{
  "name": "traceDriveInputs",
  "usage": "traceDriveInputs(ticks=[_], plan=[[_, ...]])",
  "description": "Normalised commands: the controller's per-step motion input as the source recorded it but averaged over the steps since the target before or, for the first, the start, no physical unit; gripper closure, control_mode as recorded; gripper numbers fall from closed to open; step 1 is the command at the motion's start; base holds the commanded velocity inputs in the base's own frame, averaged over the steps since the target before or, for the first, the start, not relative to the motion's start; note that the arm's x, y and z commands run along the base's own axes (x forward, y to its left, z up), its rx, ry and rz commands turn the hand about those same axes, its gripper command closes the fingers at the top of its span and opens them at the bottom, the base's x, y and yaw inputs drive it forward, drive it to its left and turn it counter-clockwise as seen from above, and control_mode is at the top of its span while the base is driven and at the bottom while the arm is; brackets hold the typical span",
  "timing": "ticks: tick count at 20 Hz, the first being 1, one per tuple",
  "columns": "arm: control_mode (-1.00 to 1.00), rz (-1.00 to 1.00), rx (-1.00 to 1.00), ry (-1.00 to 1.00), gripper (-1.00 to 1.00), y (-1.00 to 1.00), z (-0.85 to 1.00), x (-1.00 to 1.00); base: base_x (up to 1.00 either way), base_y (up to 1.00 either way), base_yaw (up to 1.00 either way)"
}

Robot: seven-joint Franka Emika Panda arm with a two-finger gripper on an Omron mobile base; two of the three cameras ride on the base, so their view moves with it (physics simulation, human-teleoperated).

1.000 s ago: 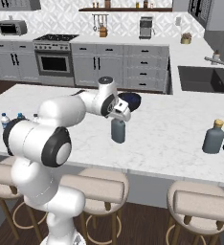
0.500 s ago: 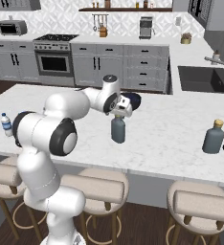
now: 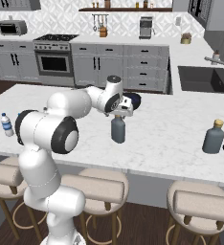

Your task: Move the plastic bottles in the middle to the plastics group, and the glass bottles in the middle to the glass group.

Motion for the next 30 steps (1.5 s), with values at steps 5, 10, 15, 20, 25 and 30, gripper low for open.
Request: traceDriveInputs(ticks=[5,10,15,20,25,30], plan=[[-1.0,0.06,-0.02,0.0,-1.0,-0.03,0.02,0.12,0.0,0.0,0.0],[-1.0,0.0,-0.02,0.0,-1.0,-0.04,0.06,0.07,0.0,0.0,0.0],[-1.0,0.0,-0.03,0.0,-1.0,0.0,0.0,0.28,0.0,0.0,0.0],[-1.0,0.0,-0.01,0.02,-1.0,0.0,0.0,0.26,0.0,0.0,0.0],[-1.0,0.0,0.0,0.02,-1.0,0.0,-0.04,-0.04,0.0,0.0,0.0],[-1.0,0.0,0.0,0.05,-1.0,0.0,-0.06,-0.02,0.0,0.0,0.0]])
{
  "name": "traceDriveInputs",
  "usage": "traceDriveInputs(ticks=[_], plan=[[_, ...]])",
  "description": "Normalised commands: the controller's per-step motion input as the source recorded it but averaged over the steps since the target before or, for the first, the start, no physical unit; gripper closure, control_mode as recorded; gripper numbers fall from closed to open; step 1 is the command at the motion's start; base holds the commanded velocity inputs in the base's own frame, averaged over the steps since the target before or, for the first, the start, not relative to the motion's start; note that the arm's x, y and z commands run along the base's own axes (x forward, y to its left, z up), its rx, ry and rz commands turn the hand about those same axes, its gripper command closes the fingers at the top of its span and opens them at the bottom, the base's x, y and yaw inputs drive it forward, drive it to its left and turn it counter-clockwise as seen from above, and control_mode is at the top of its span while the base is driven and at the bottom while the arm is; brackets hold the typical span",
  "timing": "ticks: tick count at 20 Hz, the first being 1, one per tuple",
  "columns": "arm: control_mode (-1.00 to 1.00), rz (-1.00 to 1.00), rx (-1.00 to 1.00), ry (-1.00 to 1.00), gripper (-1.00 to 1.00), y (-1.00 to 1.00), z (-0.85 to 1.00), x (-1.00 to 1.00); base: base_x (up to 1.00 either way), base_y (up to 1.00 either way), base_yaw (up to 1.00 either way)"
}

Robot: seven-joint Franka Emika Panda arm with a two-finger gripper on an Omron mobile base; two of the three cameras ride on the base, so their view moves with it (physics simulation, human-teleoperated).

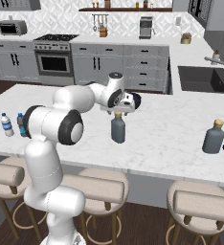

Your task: Move the plastic bottles in the middle to the plastics group, and the glass bottles in the middle to the glass group.

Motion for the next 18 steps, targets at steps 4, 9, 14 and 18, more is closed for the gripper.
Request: traceDriveInputs(ticks=[4,9,14,18], plan=[[-1.0,0.0,0.0,0.08,-1.0,0.0,-0.31,0.0,0.0,0.0,0.0],[-1.0,0.0,-0.01,0.02,1.0,0.01,-0.01,0.0,0.0,0.0,0.0],[-1.0,0.0,-0.03,0.0,1.0,-0.01,0.15,-0.07,0.0,0.0,0.0],[-1.0,-0.05,0.0,0.0,1.0,-0.34,0.24,-0.33,0.0,0.0,0.0]])
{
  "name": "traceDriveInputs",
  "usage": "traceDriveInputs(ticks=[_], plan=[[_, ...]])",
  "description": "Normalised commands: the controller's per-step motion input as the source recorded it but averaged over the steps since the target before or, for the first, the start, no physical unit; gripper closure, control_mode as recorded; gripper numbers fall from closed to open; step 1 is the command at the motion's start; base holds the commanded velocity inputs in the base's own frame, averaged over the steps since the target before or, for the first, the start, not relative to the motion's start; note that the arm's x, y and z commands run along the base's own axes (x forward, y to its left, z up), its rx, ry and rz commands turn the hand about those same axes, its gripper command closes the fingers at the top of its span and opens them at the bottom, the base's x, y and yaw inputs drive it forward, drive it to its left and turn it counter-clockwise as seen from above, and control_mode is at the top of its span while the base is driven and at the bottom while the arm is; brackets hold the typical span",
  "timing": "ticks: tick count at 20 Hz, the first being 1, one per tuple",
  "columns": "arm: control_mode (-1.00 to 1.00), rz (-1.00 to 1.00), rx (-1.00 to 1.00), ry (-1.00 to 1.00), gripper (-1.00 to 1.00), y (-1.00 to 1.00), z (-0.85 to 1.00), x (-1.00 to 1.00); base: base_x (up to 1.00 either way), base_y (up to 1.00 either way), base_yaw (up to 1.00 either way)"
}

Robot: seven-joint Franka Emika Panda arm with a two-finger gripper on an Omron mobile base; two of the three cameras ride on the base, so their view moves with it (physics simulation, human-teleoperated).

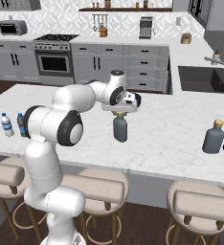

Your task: Move the plastic bottles in the middle to the plastics group, and the glass bottles in the middle to the glass group.

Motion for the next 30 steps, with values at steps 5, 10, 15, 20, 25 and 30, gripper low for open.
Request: traceDriveInputs(ticks=[5,10,15,20,25,30], plan=[[-1.0,-0.14,0.0,0.0,1.0,-0.57,0.28,-0.47,0.0,0.0,0.0],[-1.0,-0.15,0.0,0.0,1.0,-0.61,0.12,-0.33,0.0,0.0,0.0],[-1.0,-0.17,0.0,0.0,1.0,-0.83,0.01,-0.16,0.0,0.0,0.0],[-1.0,-0.19,0.0,0.0,1.0,-0.97,0.0,-0.05,0.0,0.0,0.0],[-1.0,-0.15,0.0,0.0,1.0,-0.86,0.02,0.0,0.0,0.0,0.0],[-1.0,-0.12,0.0,0.0,1.0,-0.78,0.01,0.0,0.0,0.0,0.0]])
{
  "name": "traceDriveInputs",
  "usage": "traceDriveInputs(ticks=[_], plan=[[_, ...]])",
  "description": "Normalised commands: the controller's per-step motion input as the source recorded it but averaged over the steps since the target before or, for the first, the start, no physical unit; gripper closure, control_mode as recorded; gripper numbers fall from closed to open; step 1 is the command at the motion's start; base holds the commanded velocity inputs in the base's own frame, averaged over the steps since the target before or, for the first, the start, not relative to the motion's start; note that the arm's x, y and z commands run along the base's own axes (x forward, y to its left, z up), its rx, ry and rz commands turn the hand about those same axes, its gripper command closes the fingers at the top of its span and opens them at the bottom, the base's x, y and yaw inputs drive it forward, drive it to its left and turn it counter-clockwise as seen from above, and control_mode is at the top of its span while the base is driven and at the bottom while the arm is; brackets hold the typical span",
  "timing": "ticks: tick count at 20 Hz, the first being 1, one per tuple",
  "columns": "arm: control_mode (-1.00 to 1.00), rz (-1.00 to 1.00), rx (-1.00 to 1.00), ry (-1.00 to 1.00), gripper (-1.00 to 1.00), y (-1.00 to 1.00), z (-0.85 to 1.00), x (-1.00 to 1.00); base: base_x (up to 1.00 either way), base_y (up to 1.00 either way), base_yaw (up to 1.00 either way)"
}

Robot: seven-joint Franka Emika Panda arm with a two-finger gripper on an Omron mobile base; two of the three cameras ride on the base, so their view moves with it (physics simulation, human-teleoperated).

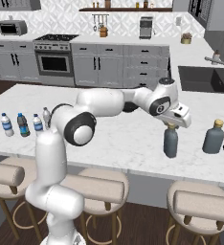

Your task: Move the plastic bottles in the middle to the plastics group, and the glass bottles in the middle to the glass group.

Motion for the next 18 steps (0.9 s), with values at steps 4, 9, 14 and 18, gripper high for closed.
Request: traceDriveInputs(ticks=[4,9,14,18], plan=[[-1.0,-0.1,0.0,0.0,1.0,-0.7,0.0,0.01,0.0,0.0,0.0],[-1.0,-0.06,0.0,0.0,1.0,-0.46,-0.02,0.06,0.0,0.0,0.0],[-1.0,0.0,-0.02,0.0,1.0,0.0,-0.25,0.26,0.0,0.0,0.0],[-1.0,0.0,0.0,-0.01,1.0,-0.03,0.0,0.42,0.0,0.0,0.0]])
